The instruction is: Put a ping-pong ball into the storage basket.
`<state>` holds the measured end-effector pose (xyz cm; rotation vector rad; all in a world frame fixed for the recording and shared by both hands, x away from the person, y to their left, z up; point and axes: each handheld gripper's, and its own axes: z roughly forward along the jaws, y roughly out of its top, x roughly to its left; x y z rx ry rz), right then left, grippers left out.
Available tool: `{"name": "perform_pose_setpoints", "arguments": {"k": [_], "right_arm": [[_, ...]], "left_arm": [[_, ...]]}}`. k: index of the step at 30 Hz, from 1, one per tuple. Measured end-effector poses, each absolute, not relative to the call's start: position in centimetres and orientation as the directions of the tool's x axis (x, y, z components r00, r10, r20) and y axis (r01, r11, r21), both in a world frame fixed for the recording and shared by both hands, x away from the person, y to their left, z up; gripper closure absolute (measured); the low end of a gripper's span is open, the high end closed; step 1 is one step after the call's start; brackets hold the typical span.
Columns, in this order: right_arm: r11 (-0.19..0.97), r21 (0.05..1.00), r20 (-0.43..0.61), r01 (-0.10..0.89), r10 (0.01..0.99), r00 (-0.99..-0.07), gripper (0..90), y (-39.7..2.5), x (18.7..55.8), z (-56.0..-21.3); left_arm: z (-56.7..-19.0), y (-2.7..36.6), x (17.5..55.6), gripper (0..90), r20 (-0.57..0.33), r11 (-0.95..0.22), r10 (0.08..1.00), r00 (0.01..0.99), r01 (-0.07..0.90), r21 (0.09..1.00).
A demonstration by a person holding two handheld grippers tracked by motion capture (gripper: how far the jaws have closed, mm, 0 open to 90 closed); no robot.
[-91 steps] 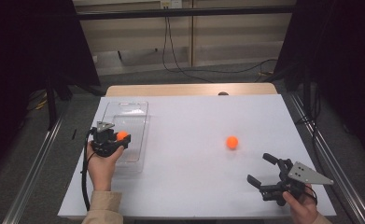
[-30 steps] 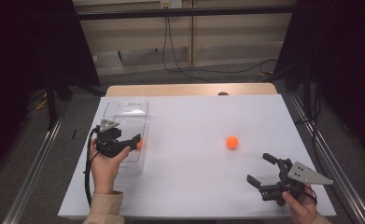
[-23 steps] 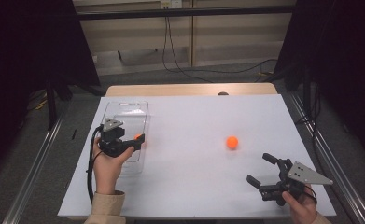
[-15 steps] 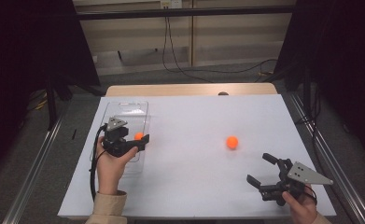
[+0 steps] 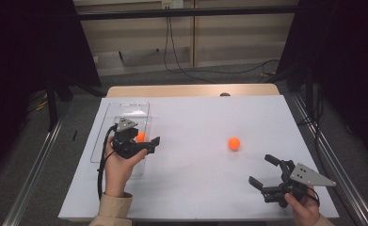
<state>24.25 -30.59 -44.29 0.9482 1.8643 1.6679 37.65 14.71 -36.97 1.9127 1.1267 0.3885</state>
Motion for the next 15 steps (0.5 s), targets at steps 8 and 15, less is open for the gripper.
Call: {"name": "perform_pose_setpoints", "arguments": {"k": [8,15], "right_arm": [[0.027,0.982,0.105,0.189,0.749,-0.655,1.8,-30.6,24.2,-44.3],[0.029,0.982,0.102,0.186,0.750,-0.654,1.8,-30.6,24.3,-44.3]], "left_arm": [[-37.0,14.3,37.6,11.8,-0.152,-0.230,0.815,0.560,0.552,0.801],[-37.0,13.5,37.6,11.5,-0.168,-0.227,0.797,0.581,0.545,0.807]]}}
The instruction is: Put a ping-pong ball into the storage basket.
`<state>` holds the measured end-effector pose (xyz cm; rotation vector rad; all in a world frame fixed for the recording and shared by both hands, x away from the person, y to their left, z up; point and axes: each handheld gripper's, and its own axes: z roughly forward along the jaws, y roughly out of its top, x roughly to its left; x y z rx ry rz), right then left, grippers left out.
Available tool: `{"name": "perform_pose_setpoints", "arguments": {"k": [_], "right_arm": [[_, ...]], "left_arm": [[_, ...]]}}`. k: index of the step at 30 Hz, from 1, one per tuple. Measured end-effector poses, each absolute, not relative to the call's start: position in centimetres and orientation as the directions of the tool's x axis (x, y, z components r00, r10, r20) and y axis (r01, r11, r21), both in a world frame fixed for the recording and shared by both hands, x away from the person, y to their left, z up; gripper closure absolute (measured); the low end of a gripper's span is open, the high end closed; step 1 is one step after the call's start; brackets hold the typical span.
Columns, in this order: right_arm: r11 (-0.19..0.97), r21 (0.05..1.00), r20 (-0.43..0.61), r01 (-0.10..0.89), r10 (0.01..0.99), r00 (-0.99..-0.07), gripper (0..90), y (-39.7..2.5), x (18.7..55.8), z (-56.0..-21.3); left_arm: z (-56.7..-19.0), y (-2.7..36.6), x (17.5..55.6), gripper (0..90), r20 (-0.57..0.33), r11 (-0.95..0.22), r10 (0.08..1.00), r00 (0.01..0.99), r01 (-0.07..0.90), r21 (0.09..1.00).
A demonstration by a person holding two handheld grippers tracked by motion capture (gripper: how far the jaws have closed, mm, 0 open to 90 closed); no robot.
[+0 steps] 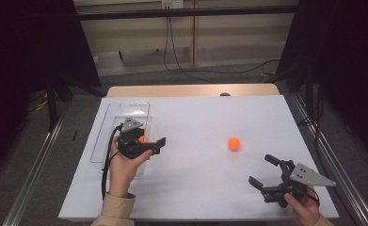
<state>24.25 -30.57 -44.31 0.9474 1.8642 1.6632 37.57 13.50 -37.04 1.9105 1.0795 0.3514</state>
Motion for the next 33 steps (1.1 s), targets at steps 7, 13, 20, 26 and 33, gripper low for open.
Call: {"name": "perform_pose_setpoints", "arguments": {"k": [7,13,20,26,33], "right_arm": [[0.030,0.982,0.101,0.186,0.750,-0.654,1.8,-30.6,24.2,-44.3],[0.030,0.982,0.101,0.186,0.750,-0.653,1.8,-30.6,24.2,-44.3],[0.032,0.982,0.099,0.185,0.749,-0.655,1.8,-30.6,24.2,-44.3],[0.034,0.982,0.098,0.186,0.749,-0.655,1.8,-30.6,24.3,-44.3],[0.035,0.982,0.096,0.185,0.750,-0.655,1.8,-30.5,24.3,-44.3]], "left_arm": [[-37.2,13.0,37.6,11.1,-0.165,-0.239,0.790,0.590,0.544,0.804],[-37.4,12.3,37.5,10.9,-0.161,-0.255,0.782,0.602,0.545,0.799],[-37.6,11.3,37.4,10.9,-0.164,-0.264,0.768,0.619,0.539,0.800],[-37.9,10.5,37.4,10.3,-0.156,-0.288,0.756,0.636,0.537,0.793],[-38.1,9.9,37.4,9.8,-0.151,-0.299,0.748,0.646,0.532,0.792]]}}
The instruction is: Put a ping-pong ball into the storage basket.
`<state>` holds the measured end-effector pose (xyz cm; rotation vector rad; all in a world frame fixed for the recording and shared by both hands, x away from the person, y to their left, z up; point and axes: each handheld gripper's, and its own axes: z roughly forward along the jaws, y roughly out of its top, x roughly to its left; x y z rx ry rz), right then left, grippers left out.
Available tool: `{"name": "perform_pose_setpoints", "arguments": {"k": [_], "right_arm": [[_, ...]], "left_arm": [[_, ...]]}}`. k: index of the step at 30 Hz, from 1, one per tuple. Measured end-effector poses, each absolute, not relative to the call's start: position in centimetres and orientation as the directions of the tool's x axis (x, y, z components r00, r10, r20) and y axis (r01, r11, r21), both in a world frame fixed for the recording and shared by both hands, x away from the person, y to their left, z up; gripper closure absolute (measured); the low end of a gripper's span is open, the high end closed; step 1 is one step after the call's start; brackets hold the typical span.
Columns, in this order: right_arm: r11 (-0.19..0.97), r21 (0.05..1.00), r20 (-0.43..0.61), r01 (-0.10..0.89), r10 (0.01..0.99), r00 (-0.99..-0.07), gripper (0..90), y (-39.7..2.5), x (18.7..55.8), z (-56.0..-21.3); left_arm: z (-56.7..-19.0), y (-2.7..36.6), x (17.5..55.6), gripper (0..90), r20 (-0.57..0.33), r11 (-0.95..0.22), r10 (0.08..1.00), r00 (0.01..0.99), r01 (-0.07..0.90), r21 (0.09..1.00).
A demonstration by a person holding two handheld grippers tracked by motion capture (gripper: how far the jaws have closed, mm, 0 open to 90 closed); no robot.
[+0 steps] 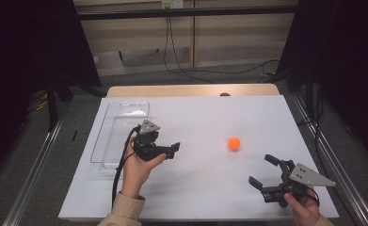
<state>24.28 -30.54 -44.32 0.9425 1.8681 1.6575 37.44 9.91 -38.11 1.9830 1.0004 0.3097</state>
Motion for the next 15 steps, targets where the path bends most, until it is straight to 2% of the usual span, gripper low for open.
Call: {"name": "perform_pose_setpoints", "arguments": {"k": [15], "right_arm": [[0.046,0.981,0.088,0.186,0.753,-0.652,1.8,-30.46,24.44,-44.42]], "left_arm": [[-38.30,9.27,37.46,9.5,-0.166,-0.282,0.738,0.654,0.522,0.805]]}}
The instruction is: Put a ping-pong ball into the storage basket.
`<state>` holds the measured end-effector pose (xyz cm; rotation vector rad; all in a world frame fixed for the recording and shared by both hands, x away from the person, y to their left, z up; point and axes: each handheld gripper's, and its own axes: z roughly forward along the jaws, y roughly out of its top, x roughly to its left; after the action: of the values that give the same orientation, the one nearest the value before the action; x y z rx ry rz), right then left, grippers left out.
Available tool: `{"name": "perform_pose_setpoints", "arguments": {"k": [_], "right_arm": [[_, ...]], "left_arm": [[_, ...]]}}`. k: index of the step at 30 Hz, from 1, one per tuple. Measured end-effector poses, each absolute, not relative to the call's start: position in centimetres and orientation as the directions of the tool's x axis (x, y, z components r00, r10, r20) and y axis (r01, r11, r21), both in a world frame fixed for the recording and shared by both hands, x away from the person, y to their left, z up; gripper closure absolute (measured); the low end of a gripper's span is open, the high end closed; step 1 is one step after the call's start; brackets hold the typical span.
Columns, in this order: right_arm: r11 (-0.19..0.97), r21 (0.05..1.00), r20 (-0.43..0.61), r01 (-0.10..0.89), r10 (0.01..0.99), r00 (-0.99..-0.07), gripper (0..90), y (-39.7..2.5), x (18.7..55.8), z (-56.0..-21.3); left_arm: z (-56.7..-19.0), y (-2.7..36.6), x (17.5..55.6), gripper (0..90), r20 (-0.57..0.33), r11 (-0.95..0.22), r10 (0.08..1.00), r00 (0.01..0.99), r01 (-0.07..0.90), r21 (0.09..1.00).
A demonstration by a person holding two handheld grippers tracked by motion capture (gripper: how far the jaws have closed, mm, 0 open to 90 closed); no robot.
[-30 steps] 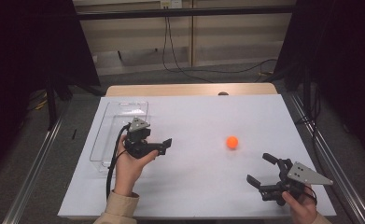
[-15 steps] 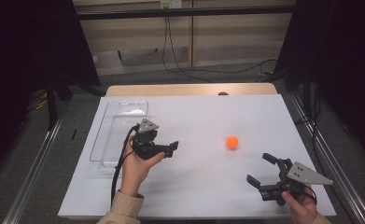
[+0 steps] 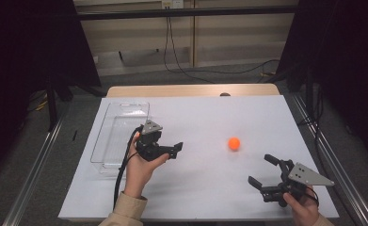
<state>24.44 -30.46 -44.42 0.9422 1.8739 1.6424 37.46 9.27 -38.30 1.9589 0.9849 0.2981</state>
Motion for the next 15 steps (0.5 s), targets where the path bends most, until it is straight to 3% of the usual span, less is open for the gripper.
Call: {"name": "perform_pose_setpoints", "arguments": {"k": [15], "right_arm": [[0.056,0.980,0.086,0.191,0.746,-0.660,1.9,-30.5,24.7,-44.4]], "left_arm": [[-39.1,7.8,37.4,8.9,-0.155,-0.317,0.715,0.681,0.515,0.797]]}}
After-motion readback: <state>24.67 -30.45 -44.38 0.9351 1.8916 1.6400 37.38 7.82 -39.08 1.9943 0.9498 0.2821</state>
